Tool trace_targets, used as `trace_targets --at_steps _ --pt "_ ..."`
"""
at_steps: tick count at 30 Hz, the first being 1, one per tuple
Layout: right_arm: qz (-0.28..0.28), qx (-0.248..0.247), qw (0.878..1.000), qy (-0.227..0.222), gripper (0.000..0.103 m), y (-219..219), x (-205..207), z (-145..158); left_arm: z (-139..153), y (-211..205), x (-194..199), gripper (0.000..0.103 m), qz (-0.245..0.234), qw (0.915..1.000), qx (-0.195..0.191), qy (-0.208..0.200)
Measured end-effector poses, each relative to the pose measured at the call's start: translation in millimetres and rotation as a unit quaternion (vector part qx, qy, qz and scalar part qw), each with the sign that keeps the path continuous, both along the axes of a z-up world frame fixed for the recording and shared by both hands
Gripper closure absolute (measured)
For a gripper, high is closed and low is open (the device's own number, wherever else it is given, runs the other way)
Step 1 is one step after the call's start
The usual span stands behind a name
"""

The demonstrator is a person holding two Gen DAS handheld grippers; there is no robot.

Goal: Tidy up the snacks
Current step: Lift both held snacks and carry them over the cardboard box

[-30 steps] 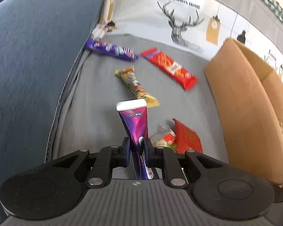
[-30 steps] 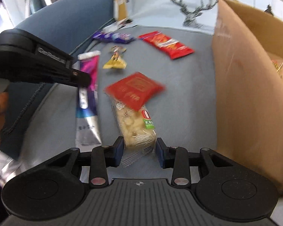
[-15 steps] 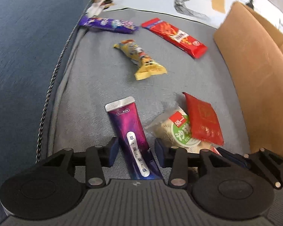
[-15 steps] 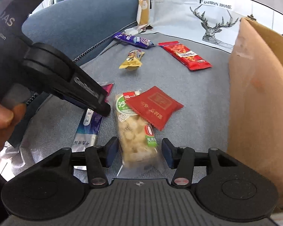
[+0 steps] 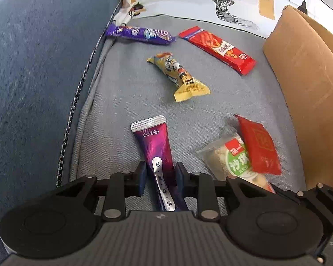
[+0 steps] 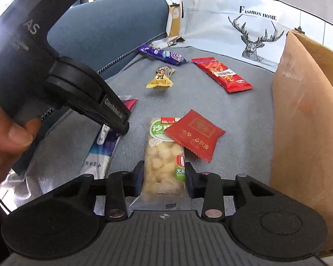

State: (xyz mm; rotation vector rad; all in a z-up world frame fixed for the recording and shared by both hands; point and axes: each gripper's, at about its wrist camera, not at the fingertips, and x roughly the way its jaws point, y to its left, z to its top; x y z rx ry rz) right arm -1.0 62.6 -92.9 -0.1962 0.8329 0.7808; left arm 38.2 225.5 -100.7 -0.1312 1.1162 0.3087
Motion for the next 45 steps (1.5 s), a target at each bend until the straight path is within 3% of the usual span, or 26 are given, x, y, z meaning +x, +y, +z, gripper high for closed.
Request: trace_targets --at_steps 3,22,24,25,29,45 --pt "-0.004 -0.022 1.000 0.013 0.062 1 3 -8 -1 -1 0 0.069 -0.004 1.0000 -0.001 0.002" --pt "0.006 -0.016 1.000 0.007 0.054 4 1 -10 -4 -5 2 0.068 -0.014 0.9999 0.006 0.002" --pt "0.009 -0.016 1.000 0.004 0.057 3 0 -9 -4 -5 2 0.069 -0.015 0.9999 0.006 0.002" --pt "0.010 -0.016 1.000 0.002 0.064 3 0 -9 -4 -5 2 0.070 -0.015 0.9999 0.006 0.001" --pt "0.016 -0.009 1.000 -0.007 0.065 3 -4 -5 -1 -4 3 0.077 -0.008 1.0000 0.003 -0.003" --pt "0.006 0.049 0.994 -0.099 0.065 -34 -21 55 56 -9 -14 0.081 0.012 0.9958 -0.001 -0.091"
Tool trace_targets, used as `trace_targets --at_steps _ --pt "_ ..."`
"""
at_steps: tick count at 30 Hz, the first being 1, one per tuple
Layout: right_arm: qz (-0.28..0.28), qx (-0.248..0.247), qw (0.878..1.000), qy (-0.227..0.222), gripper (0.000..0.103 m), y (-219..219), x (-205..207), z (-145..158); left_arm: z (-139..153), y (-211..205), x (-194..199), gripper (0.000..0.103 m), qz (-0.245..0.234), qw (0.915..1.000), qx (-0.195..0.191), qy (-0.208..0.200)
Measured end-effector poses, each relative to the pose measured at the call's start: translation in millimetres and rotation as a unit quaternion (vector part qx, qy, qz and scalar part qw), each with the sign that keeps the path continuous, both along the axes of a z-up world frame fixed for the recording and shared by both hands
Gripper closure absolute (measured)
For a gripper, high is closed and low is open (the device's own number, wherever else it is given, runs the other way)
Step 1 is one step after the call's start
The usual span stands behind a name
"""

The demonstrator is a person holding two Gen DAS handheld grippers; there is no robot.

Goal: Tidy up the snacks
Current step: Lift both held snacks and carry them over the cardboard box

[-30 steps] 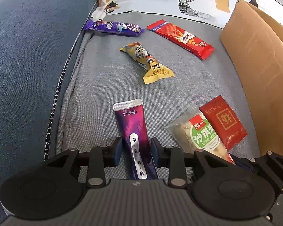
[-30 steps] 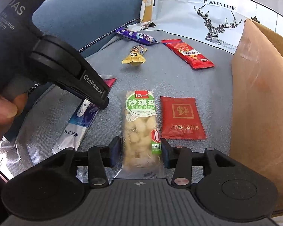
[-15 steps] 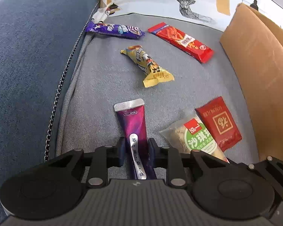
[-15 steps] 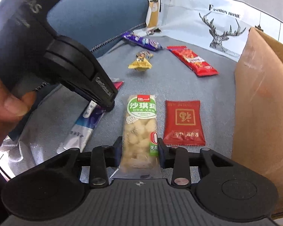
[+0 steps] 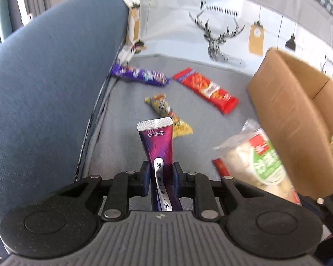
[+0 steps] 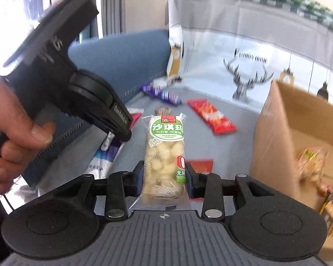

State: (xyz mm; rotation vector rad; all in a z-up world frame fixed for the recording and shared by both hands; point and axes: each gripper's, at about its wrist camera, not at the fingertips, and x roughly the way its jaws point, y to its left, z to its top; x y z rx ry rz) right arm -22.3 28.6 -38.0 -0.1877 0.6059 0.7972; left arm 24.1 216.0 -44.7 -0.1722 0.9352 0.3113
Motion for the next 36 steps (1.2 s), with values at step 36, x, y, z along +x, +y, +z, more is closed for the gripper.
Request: trace_targets --at_steps 36 --pt "-0.251 0.005 0.967 -0.044 0.065 -192 111 49 56 -140 58 0.081 -0.101 0.9542 -0.065 -0.274"
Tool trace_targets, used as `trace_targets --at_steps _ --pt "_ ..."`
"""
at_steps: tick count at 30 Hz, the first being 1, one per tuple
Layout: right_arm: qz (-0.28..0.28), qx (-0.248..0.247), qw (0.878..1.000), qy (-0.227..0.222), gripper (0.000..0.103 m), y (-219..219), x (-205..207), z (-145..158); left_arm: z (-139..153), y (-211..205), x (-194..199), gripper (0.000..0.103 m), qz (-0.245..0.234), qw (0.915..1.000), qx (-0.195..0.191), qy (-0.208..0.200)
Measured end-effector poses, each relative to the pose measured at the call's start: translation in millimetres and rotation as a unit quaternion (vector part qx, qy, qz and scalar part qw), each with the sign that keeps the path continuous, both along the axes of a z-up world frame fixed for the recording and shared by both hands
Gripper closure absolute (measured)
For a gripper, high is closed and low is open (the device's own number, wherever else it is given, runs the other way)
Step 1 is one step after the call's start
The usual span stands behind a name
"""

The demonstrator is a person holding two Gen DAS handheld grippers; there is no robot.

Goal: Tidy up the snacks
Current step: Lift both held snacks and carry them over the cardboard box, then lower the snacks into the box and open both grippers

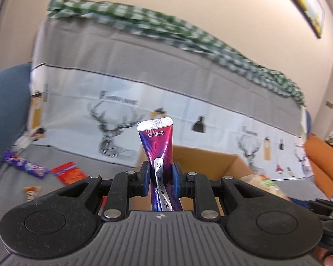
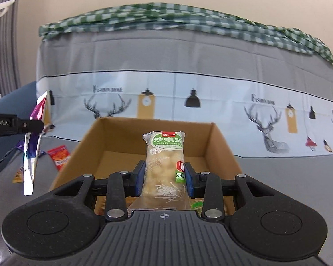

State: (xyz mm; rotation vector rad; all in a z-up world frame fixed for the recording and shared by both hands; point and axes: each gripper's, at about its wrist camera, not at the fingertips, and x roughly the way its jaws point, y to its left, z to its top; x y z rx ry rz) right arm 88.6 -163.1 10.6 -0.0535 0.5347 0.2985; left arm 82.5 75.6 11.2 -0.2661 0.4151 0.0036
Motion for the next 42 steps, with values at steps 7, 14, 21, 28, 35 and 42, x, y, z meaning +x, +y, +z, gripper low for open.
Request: trace_targets --at_steps 7,14,21,28,35,42 --pt "-0.017 -0.003 1.000 0.011 0.065 -18 4 -7 -3 -37 6 0.081 -0.053 0.9983 0.000 -0.025" --pt "-0.017 -0.003 1.000 0.013 0.065 -20 6 -7 -6 -53 8 0.081 -0.075 0.9967 0.008 -0.030" --pt "-0.019 -0.001 1.000 0.013 0.065 -22 6 -7 -9 -56 10 0.081 -0.076 0.9967 0.010 -0.026" --pt "-0.020 -0.002 1.000 0.013 0.065 -21 6 -7 -9 -57 12 0.081 -0.079 0.9965 0.011 -0.025" --pt "-0.019 -0.005 1.000 0.012 0.065 -20 5 -8 -9 -58 13 0.081 -0.081 0.9963 0.009 -0.024" --pt "-0.020 -0.006 1.000 0.012 0.066 -20 5 -8 -9 -59 13 0.081 -0.085 0.9961 0.007 -0.025"
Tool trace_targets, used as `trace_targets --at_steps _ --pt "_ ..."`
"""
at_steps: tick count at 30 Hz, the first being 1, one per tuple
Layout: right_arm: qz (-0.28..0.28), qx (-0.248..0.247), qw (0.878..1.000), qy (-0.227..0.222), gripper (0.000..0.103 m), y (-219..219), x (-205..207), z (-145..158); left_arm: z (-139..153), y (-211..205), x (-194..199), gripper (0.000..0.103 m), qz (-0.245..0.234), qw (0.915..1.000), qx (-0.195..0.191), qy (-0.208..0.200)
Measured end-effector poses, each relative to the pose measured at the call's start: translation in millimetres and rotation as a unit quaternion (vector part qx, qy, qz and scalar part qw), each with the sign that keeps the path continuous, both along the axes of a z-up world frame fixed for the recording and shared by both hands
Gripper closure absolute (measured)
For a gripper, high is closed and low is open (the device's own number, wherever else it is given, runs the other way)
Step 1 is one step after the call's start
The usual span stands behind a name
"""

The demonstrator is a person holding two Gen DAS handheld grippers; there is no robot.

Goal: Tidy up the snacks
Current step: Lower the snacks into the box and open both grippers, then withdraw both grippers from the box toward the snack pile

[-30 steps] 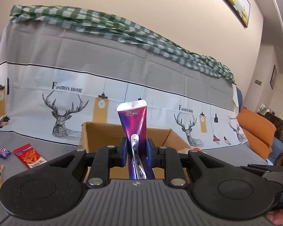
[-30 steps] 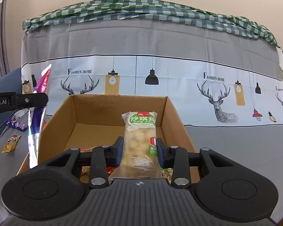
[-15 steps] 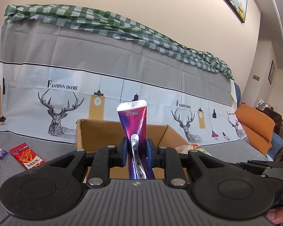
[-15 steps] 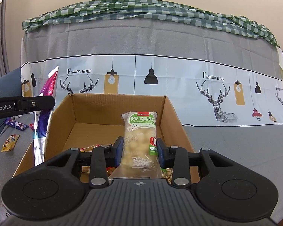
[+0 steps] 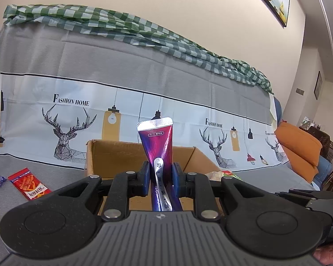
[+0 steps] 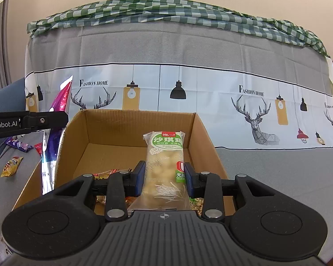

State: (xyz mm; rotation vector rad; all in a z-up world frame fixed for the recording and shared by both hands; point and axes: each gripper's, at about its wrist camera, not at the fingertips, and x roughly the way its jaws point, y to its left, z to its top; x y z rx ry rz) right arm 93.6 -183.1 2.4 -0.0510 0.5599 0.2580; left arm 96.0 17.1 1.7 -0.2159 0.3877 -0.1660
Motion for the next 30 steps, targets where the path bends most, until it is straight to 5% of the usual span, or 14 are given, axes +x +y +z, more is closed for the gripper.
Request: trace_targets --at_steps 2,3,4,6,7,17,30 --pt "0.000 0.000 1.000 0.000 0.065 0 0 0 -1 -1 1 0.078 -0.015 0.9998 -0.008 0.005" --pt "-0.001 0.001 1.000 0.000 0.065 0 0 0 -2 -2 3 0.069 -0.030 0.9994 -0.013 0.013" --pt "-0.003 0.002 1.000 -0.001 0.065 0 1 0 -4 -5 5 0.049 -0.047 0.9985 -0.016 0.023" --pt "-0.018 -0.006 1.000 -0.004 0.050 0 2 0 -6 -15 2 0.038 -0.055 0.9983 0.006 0.019" --pt "-0.027 -0.005 1.000 -0.006 0.041 -1 3 1 -5 -19 -1 0.037 -0.055 0.9982 0.023 0.011" --pt "-0.043 0.029 0.999 -0.016 0.039 14 -4 9 -2 2 -27 0.028 -0.017 0.9983 0.055 -0.006" --pt "-0.046 0.083 0.994 -0.051 0.034 85 -38 21 12 78 -63 0.023 0.040 0.9973 0.049 0.036"
